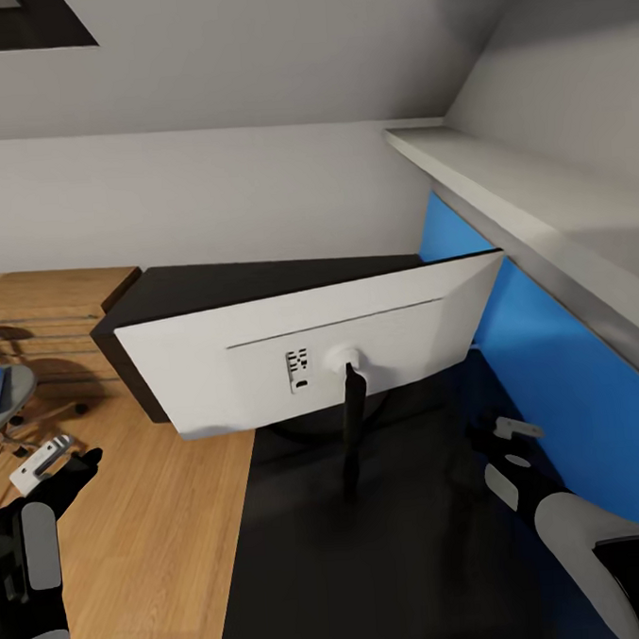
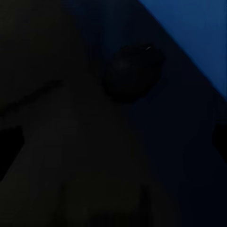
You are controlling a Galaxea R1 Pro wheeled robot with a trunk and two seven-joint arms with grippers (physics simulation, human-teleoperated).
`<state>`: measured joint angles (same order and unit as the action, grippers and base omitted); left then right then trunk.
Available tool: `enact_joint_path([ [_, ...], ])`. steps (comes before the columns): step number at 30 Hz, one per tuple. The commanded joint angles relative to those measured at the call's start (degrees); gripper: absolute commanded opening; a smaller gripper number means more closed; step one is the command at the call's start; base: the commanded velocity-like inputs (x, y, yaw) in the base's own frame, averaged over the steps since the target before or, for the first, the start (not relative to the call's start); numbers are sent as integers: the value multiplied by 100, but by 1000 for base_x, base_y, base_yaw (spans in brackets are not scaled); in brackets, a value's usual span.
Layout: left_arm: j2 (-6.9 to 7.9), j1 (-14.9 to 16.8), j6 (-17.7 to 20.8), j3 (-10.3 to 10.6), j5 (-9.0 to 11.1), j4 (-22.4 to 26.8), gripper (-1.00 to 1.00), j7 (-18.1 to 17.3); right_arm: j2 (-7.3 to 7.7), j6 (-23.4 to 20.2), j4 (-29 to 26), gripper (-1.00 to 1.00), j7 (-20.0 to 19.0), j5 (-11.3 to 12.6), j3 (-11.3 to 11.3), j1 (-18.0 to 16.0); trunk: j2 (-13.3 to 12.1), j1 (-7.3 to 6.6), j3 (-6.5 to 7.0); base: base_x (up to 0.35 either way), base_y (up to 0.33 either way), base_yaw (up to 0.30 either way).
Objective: In the bedroom, organize the workspace by keeping the computer under the desk, ensuring the monitor is on the desk, placing the keyboard on the desk next to the monitor, placing the mouse on the desk next to the keyboard, moving the folder from the swivel chair onto the desk next to the mouse, stacking the notebook on top of the folder with the pen on top of the notebook, and positioning the swivel chair next to the desk.
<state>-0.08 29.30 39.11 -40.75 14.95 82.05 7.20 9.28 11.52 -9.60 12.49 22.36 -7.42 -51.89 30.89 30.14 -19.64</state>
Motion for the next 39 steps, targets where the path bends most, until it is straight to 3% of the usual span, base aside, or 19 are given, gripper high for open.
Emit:
enact_joint_path([
  [1,-1,5,27,-2,61,7,100,44,3,17,2,100,19,54,-128,-6,5,4,-17,0,0,0],
  [33,6,5,27,-7,61,11,100,44,8,127,-10,100,3,52,-126,-7,5,4,-254,0,0,0],
  [39,8,5,27,-11,61,11,100,44,97,-165,-549,100,89,45,-121,-104,5,4,-255,0,0,0],
])
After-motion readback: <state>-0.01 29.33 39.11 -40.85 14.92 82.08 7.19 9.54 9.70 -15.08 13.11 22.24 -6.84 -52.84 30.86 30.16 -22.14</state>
